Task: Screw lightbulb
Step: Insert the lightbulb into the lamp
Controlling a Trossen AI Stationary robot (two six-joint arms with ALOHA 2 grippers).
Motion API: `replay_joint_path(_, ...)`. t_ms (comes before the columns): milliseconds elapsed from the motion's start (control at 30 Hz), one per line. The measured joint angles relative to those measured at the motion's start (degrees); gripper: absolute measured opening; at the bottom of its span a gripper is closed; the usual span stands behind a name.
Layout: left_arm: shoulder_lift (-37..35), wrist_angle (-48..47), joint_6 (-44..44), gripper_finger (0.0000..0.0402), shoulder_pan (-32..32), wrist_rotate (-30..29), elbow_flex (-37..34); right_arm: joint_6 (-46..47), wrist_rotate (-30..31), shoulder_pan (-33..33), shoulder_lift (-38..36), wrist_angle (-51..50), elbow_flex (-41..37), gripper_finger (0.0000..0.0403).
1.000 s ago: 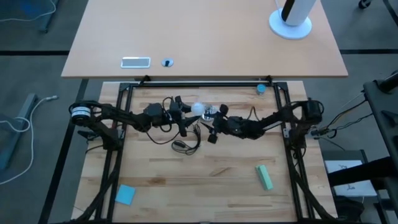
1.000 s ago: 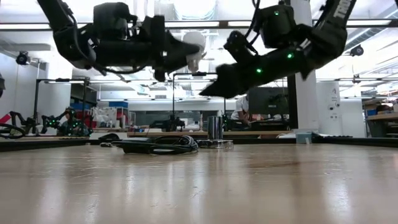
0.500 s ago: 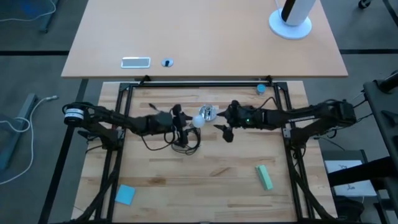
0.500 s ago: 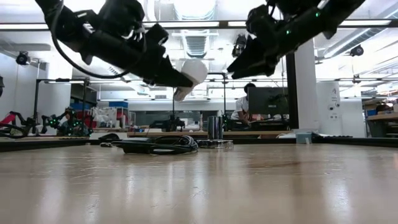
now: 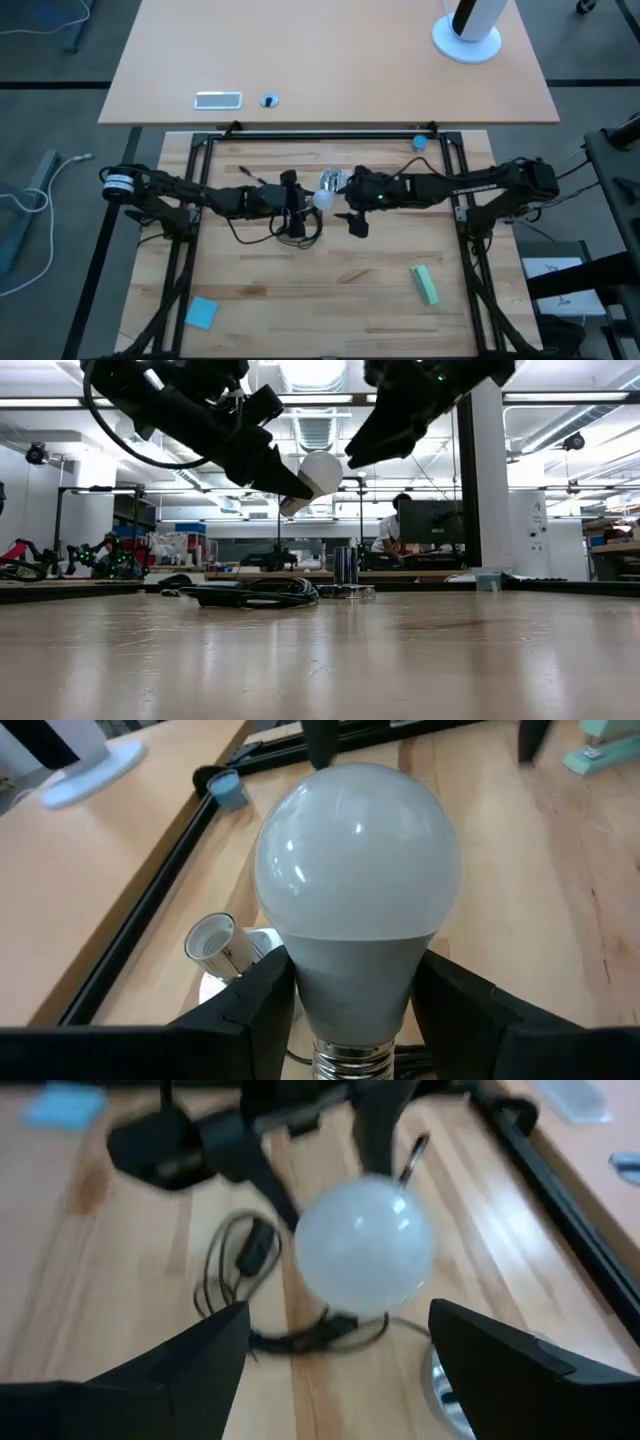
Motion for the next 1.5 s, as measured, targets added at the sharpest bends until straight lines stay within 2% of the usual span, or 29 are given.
replay_joint_path(200, 0.0, -0.2, -0.1, 0.0173, -0.4, -0.2, -0.6, -1.2, 0.8, 0.1, 5.7, -5.1, 7.3, 0.0311)
replay_joint_path(267, 0.0, 0.1, -0.5, 0.0174, -0.8, -0.1, -0.6, -2.0, 2.8, 0.1, 7.3, -7.5, 9.0, 0.0311)
replay_joint_path(633, 0.0, 0.8, -0.6, 0.0171, -2.2, 0.1, -0.3, -5.4, 2.6, 0.1, 13.5, -7.7, 14.6, 0.0304)
replay_joint_path(767, 0.0, 0.9, -1.3, 0.0179, -2.2, 0.0, -0.5, -6.0, 2.6, 0.1, 12.8, -7.9, 14.8, 0.0285)
replay_joint_path(1033, 0.0, 1.1, -1.4, 0.0184, -2.2, -0.1, -0.6, -6.1, 3.0, 0.1, 12.3, -10.1, 15.7, 0.0222)
replay_joint_path(1133, 0.0, 1.0, -2.2, 0.0184, -2.2, -0.4, -0.9, -5.8, 3.0, -0.5, 12.3, -13.7, 17.1, 0.0216)
replay_joint_path(1333, 0.0, -0.1, -4.2, 0.0196, -2.3, -3.6, -1.4, -3.9, 6.2, -4.9, 12.2, -27.9, 21.9, 0.0215)
replay_joint_path(1433, 0.0, 0.0, -4.8, 0.0202, -2.3, -3.7, -1.4, -3.6, 5.5, -8.6, 12.2, -32.3, 23.7, 0.0215)
replay_joint_path(1500, 0.0, 0.0, -5.3, 0.0205, -2.2, -3.8, -1.4, -3.8, 2.7, -11.8, 12.2, -34.4, 24.9, 0.0215)
